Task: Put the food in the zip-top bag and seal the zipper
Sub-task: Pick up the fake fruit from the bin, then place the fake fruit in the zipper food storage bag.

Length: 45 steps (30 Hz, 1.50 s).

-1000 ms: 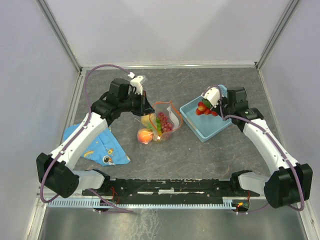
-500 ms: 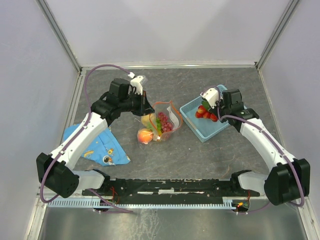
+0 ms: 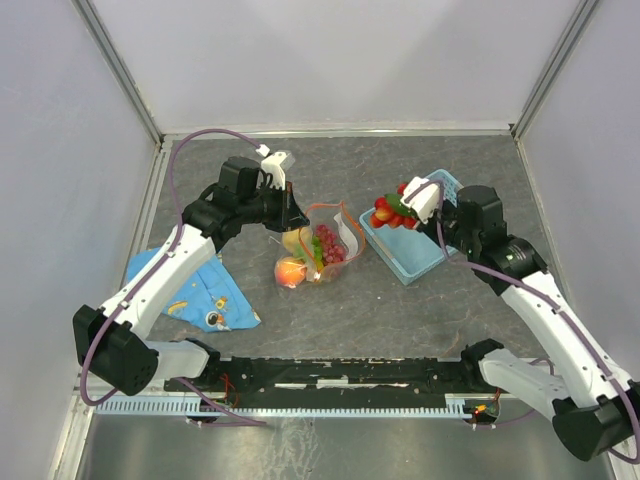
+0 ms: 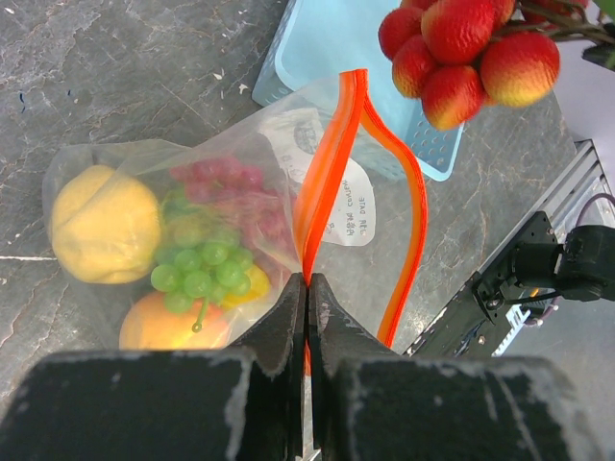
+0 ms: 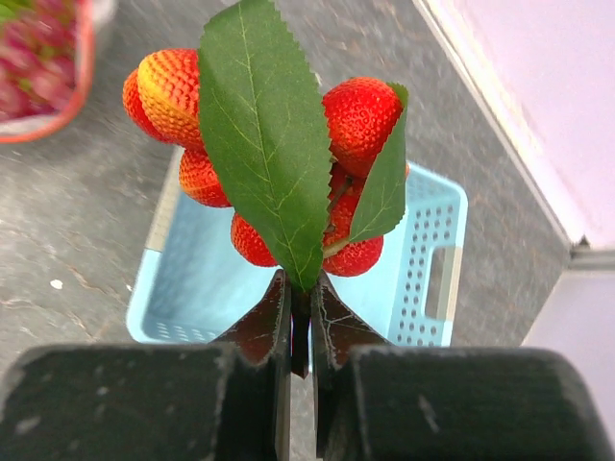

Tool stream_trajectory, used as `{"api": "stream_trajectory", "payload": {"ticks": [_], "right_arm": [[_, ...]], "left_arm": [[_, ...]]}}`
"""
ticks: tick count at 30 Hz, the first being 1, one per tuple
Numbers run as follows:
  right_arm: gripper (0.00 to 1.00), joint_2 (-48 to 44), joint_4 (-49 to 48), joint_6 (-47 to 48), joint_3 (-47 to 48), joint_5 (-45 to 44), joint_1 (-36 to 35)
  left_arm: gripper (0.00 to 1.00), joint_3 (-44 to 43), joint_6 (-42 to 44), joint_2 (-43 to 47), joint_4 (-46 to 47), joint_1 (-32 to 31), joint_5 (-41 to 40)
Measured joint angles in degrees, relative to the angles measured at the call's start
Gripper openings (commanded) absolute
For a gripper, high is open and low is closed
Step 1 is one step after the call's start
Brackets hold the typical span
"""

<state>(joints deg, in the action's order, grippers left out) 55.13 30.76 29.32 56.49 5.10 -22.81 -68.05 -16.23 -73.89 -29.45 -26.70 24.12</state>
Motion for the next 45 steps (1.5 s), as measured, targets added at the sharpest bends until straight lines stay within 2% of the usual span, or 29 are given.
{"api": "stream_trajectory", "payload": {"ticks": [16, 24, 33, 45], "right_arm": [[0.02, -2.67, -2.75, -0.13, 5.20, 9.77, -13.55], [0.02, -2.01, -6.82, -1.33, 5.22, 14.95, -15.72], [0.02, 4.35, -9.79, -1.44, 4.85, 15.23, -16.00], [0.02, 8.50, -8.81, -0.96, 2.58, 14.40, -17.09]], "left_arm": [[0.03, 0.00, 0.00, -0.26, 0.02, 0.00, 0.00], [0.03, 0.00, 0.00, -0.28, 0.02, 0.00, 0.02], [0.03, 0.00, 0.00, -0.28, 0.02, 0.00, 0.04], [0.03, 0.00, 0.00, -0.28, 0.02, 0.00, 0.11]]}}
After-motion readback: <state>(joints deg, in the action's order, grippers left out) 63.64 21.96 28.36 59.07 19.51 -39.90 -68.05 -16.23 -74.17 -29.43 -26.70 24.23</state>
